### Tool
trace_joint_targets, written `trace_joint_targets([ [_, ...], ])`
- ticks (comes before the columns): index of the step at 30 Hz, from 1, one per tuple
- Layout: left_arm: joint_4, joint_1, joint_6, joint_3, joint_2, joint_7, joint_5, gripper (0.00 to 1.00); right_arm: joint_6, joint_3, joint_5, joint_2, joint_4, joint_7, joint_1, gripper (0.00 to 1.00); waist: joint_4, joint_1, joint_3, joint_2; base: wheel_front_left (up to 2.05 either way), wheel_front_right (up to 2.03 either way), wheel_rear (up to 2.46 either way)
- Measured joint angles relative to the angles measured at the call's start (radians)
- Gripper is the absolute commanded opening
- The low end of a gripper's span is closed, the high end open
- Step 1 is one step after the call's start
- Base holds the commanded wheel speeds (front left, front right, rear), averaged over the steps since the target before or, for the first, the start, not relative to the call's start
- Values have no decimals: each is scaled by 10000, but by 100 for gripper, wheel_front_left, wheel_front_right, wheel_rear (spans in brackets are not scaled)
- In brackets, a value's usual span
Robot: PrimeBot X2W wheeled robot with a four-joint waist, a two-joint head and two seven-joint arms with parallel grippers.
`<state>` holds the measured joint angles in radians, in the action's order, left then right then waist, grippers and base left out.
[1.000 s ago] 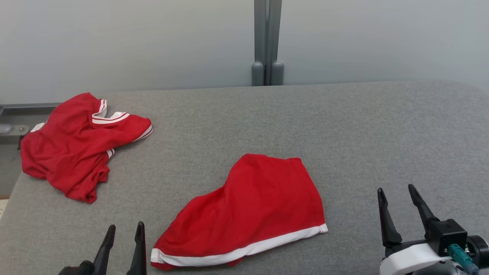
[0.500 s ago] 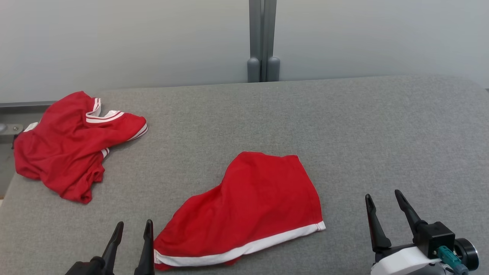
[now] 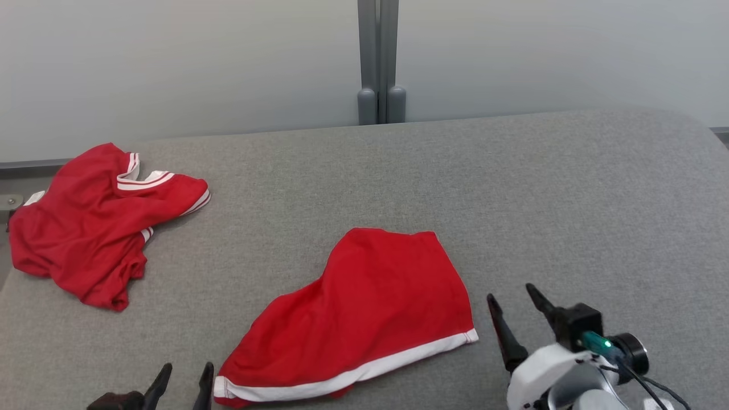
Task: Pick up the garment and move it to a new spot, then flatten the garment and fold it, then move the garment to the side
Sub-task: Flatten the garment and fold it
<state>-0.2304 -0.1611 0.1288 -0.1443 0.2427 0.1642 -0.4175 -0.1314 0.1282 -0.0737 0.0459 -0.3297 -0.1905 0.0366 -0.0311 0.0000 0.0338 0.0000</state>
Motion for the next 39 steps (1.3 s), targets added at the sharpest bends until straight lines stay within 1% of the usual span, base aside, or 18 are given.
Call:
trace_joint_targets([
  [3,355,-50,0,-215,514,-1371,-403,100,0,815,123,105,-479,1693,504,100,-6,0,-25,0,0,0,0],
  [6,633,-119,0,-282,851,-2301,-897,100,0,1684,-44,316,-863,2899,788,100,-26,0,-97,0,0,0,0],
  [7,700,-128,0,-435,913,-2579,-982,100,0,2010,-79,453,-1018,3246,887,100,-42,0,-127,0,0,0,0],
  [10,894,-167,0,-800,1035,-3124,-1423,100,0,2337,-336,527,-1319,3795,1068,100,-89,0,-217,0,0,0,0],
  [15,1145,-110,0,-1193,1189,-3381,-1816,100,0,2203,-188,512,-1626,3781,1423,100,-192,0,-421,0,0,0,0],
  [23,1218,328,0,-1816,1532,-3300,-2362,100,0,2215,-79,299,-2188,3768,1822,100,-317,0,-844,0,0,0,0],
  [34,934,613,0,-2475,1843,-2951,-3218,100,2,2372,-140,203,-2660,3450,2008,100,-316,0,-937,0,0,0,0],
  [39,537,805,0,-2585,1990,-2773,-3336,100,2,2403,-150,199,-2780,3336,2087,100,-254,0,-949,0,0,0,0],
])
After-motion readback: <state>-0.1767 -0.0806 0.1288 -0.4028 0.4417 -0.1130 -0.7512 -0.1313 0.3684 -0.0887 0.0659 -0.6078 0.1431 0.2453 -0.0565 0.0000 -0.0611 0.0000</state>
